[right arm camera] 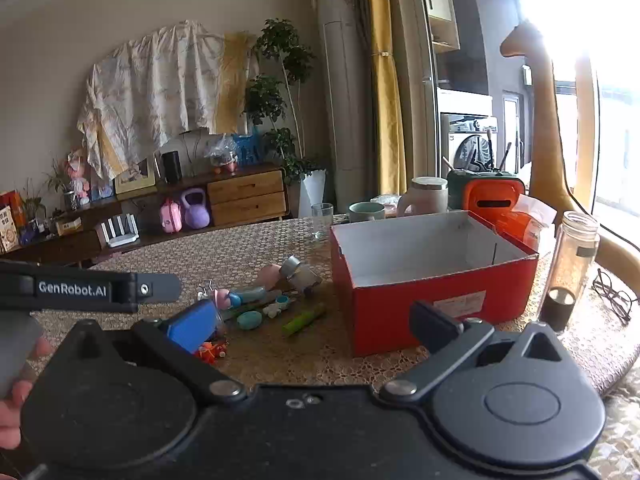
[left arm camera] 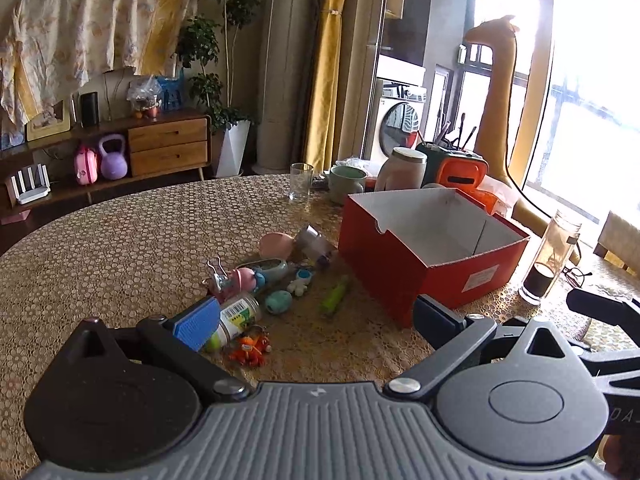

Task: Organize rigid objects
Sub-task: 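Reach the left gripper to the toothpick jar with green lid and grasp it, then carry the jar into the red box with the left gripper while the right gripper grasps the red toy keychain, then lower the jar into the box and open the left gripper while the right gripper releases the keychain, then withdraw both grippers from the box back over the table, then grasp the pink-headed figure toy with the left gripper while the right gripper grasps the green highlighter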

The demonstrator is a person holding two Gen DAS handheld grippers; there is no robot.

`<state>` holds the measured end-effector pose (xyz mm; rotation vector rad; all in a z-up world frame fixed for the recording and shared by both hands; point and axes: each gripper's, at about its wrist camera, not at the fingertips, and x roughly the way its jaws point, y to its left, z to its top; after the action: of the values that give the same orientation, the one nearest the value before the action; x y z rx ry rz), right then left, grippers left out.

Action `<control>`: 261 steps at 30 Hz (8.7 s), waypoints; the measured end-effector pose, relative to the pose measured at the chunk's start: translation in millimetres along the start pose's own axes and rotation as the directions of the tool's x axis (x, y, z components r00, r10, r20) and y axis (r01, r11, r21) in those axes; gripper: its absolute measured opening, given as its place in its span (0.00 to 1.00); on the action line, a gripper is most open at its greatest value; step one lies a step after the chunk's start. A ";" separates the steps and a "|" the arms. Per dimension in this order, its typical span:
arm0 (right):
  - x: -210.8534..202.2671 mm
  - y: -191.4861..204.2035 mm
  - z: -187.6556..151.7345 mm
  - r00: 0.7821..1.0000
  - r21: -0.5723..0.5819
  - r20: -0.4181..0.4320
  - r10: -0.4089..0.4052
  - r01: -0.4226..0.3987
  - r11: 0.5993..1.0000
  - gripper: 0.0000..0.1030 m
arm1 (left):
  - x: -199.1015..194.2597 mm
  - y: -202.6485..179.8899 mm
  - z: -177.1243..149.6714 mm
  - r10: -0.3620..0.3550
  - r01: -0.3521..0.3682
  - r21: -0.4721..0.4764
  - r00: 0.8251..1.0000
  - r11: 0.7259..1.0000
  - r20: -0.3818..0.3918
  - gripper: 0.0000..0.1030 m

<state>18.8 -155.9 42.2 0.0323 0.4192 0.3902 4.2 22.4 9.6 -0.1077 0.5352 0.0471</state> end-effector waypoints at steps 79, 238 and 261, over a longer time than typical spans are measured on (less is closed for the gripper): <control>192.2 68.7 -45.9 0.873 -0.279 -0.441 0.211 -0.356 0.892 0.45 | 191.6 107.6 -12.9 -0.043 0.076 0.087 0.944 0.993 -0.326 0.45; 126.6 -5.6 25.7 0.958 -0.037 -0.257 0.127 -0.141 0.989 1.00 | 104.4 51.5 34.1 -0.091 0.109 0.104 0.983 0.989 -0.158 0.96; 212.2 34.5 -14.8 0.950 -0.024 -0.311 -0.013 0.006 1.000 0.89 | 185.3 95.2 28.2 0.068 -0.071 -0.009 0.981 0.997 -0.182 0.97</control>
<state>178.6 -45.1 -50.4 -0.0547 0.7269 0.3916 170.7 123.2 -69.5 -0.1090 0.7211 0.1100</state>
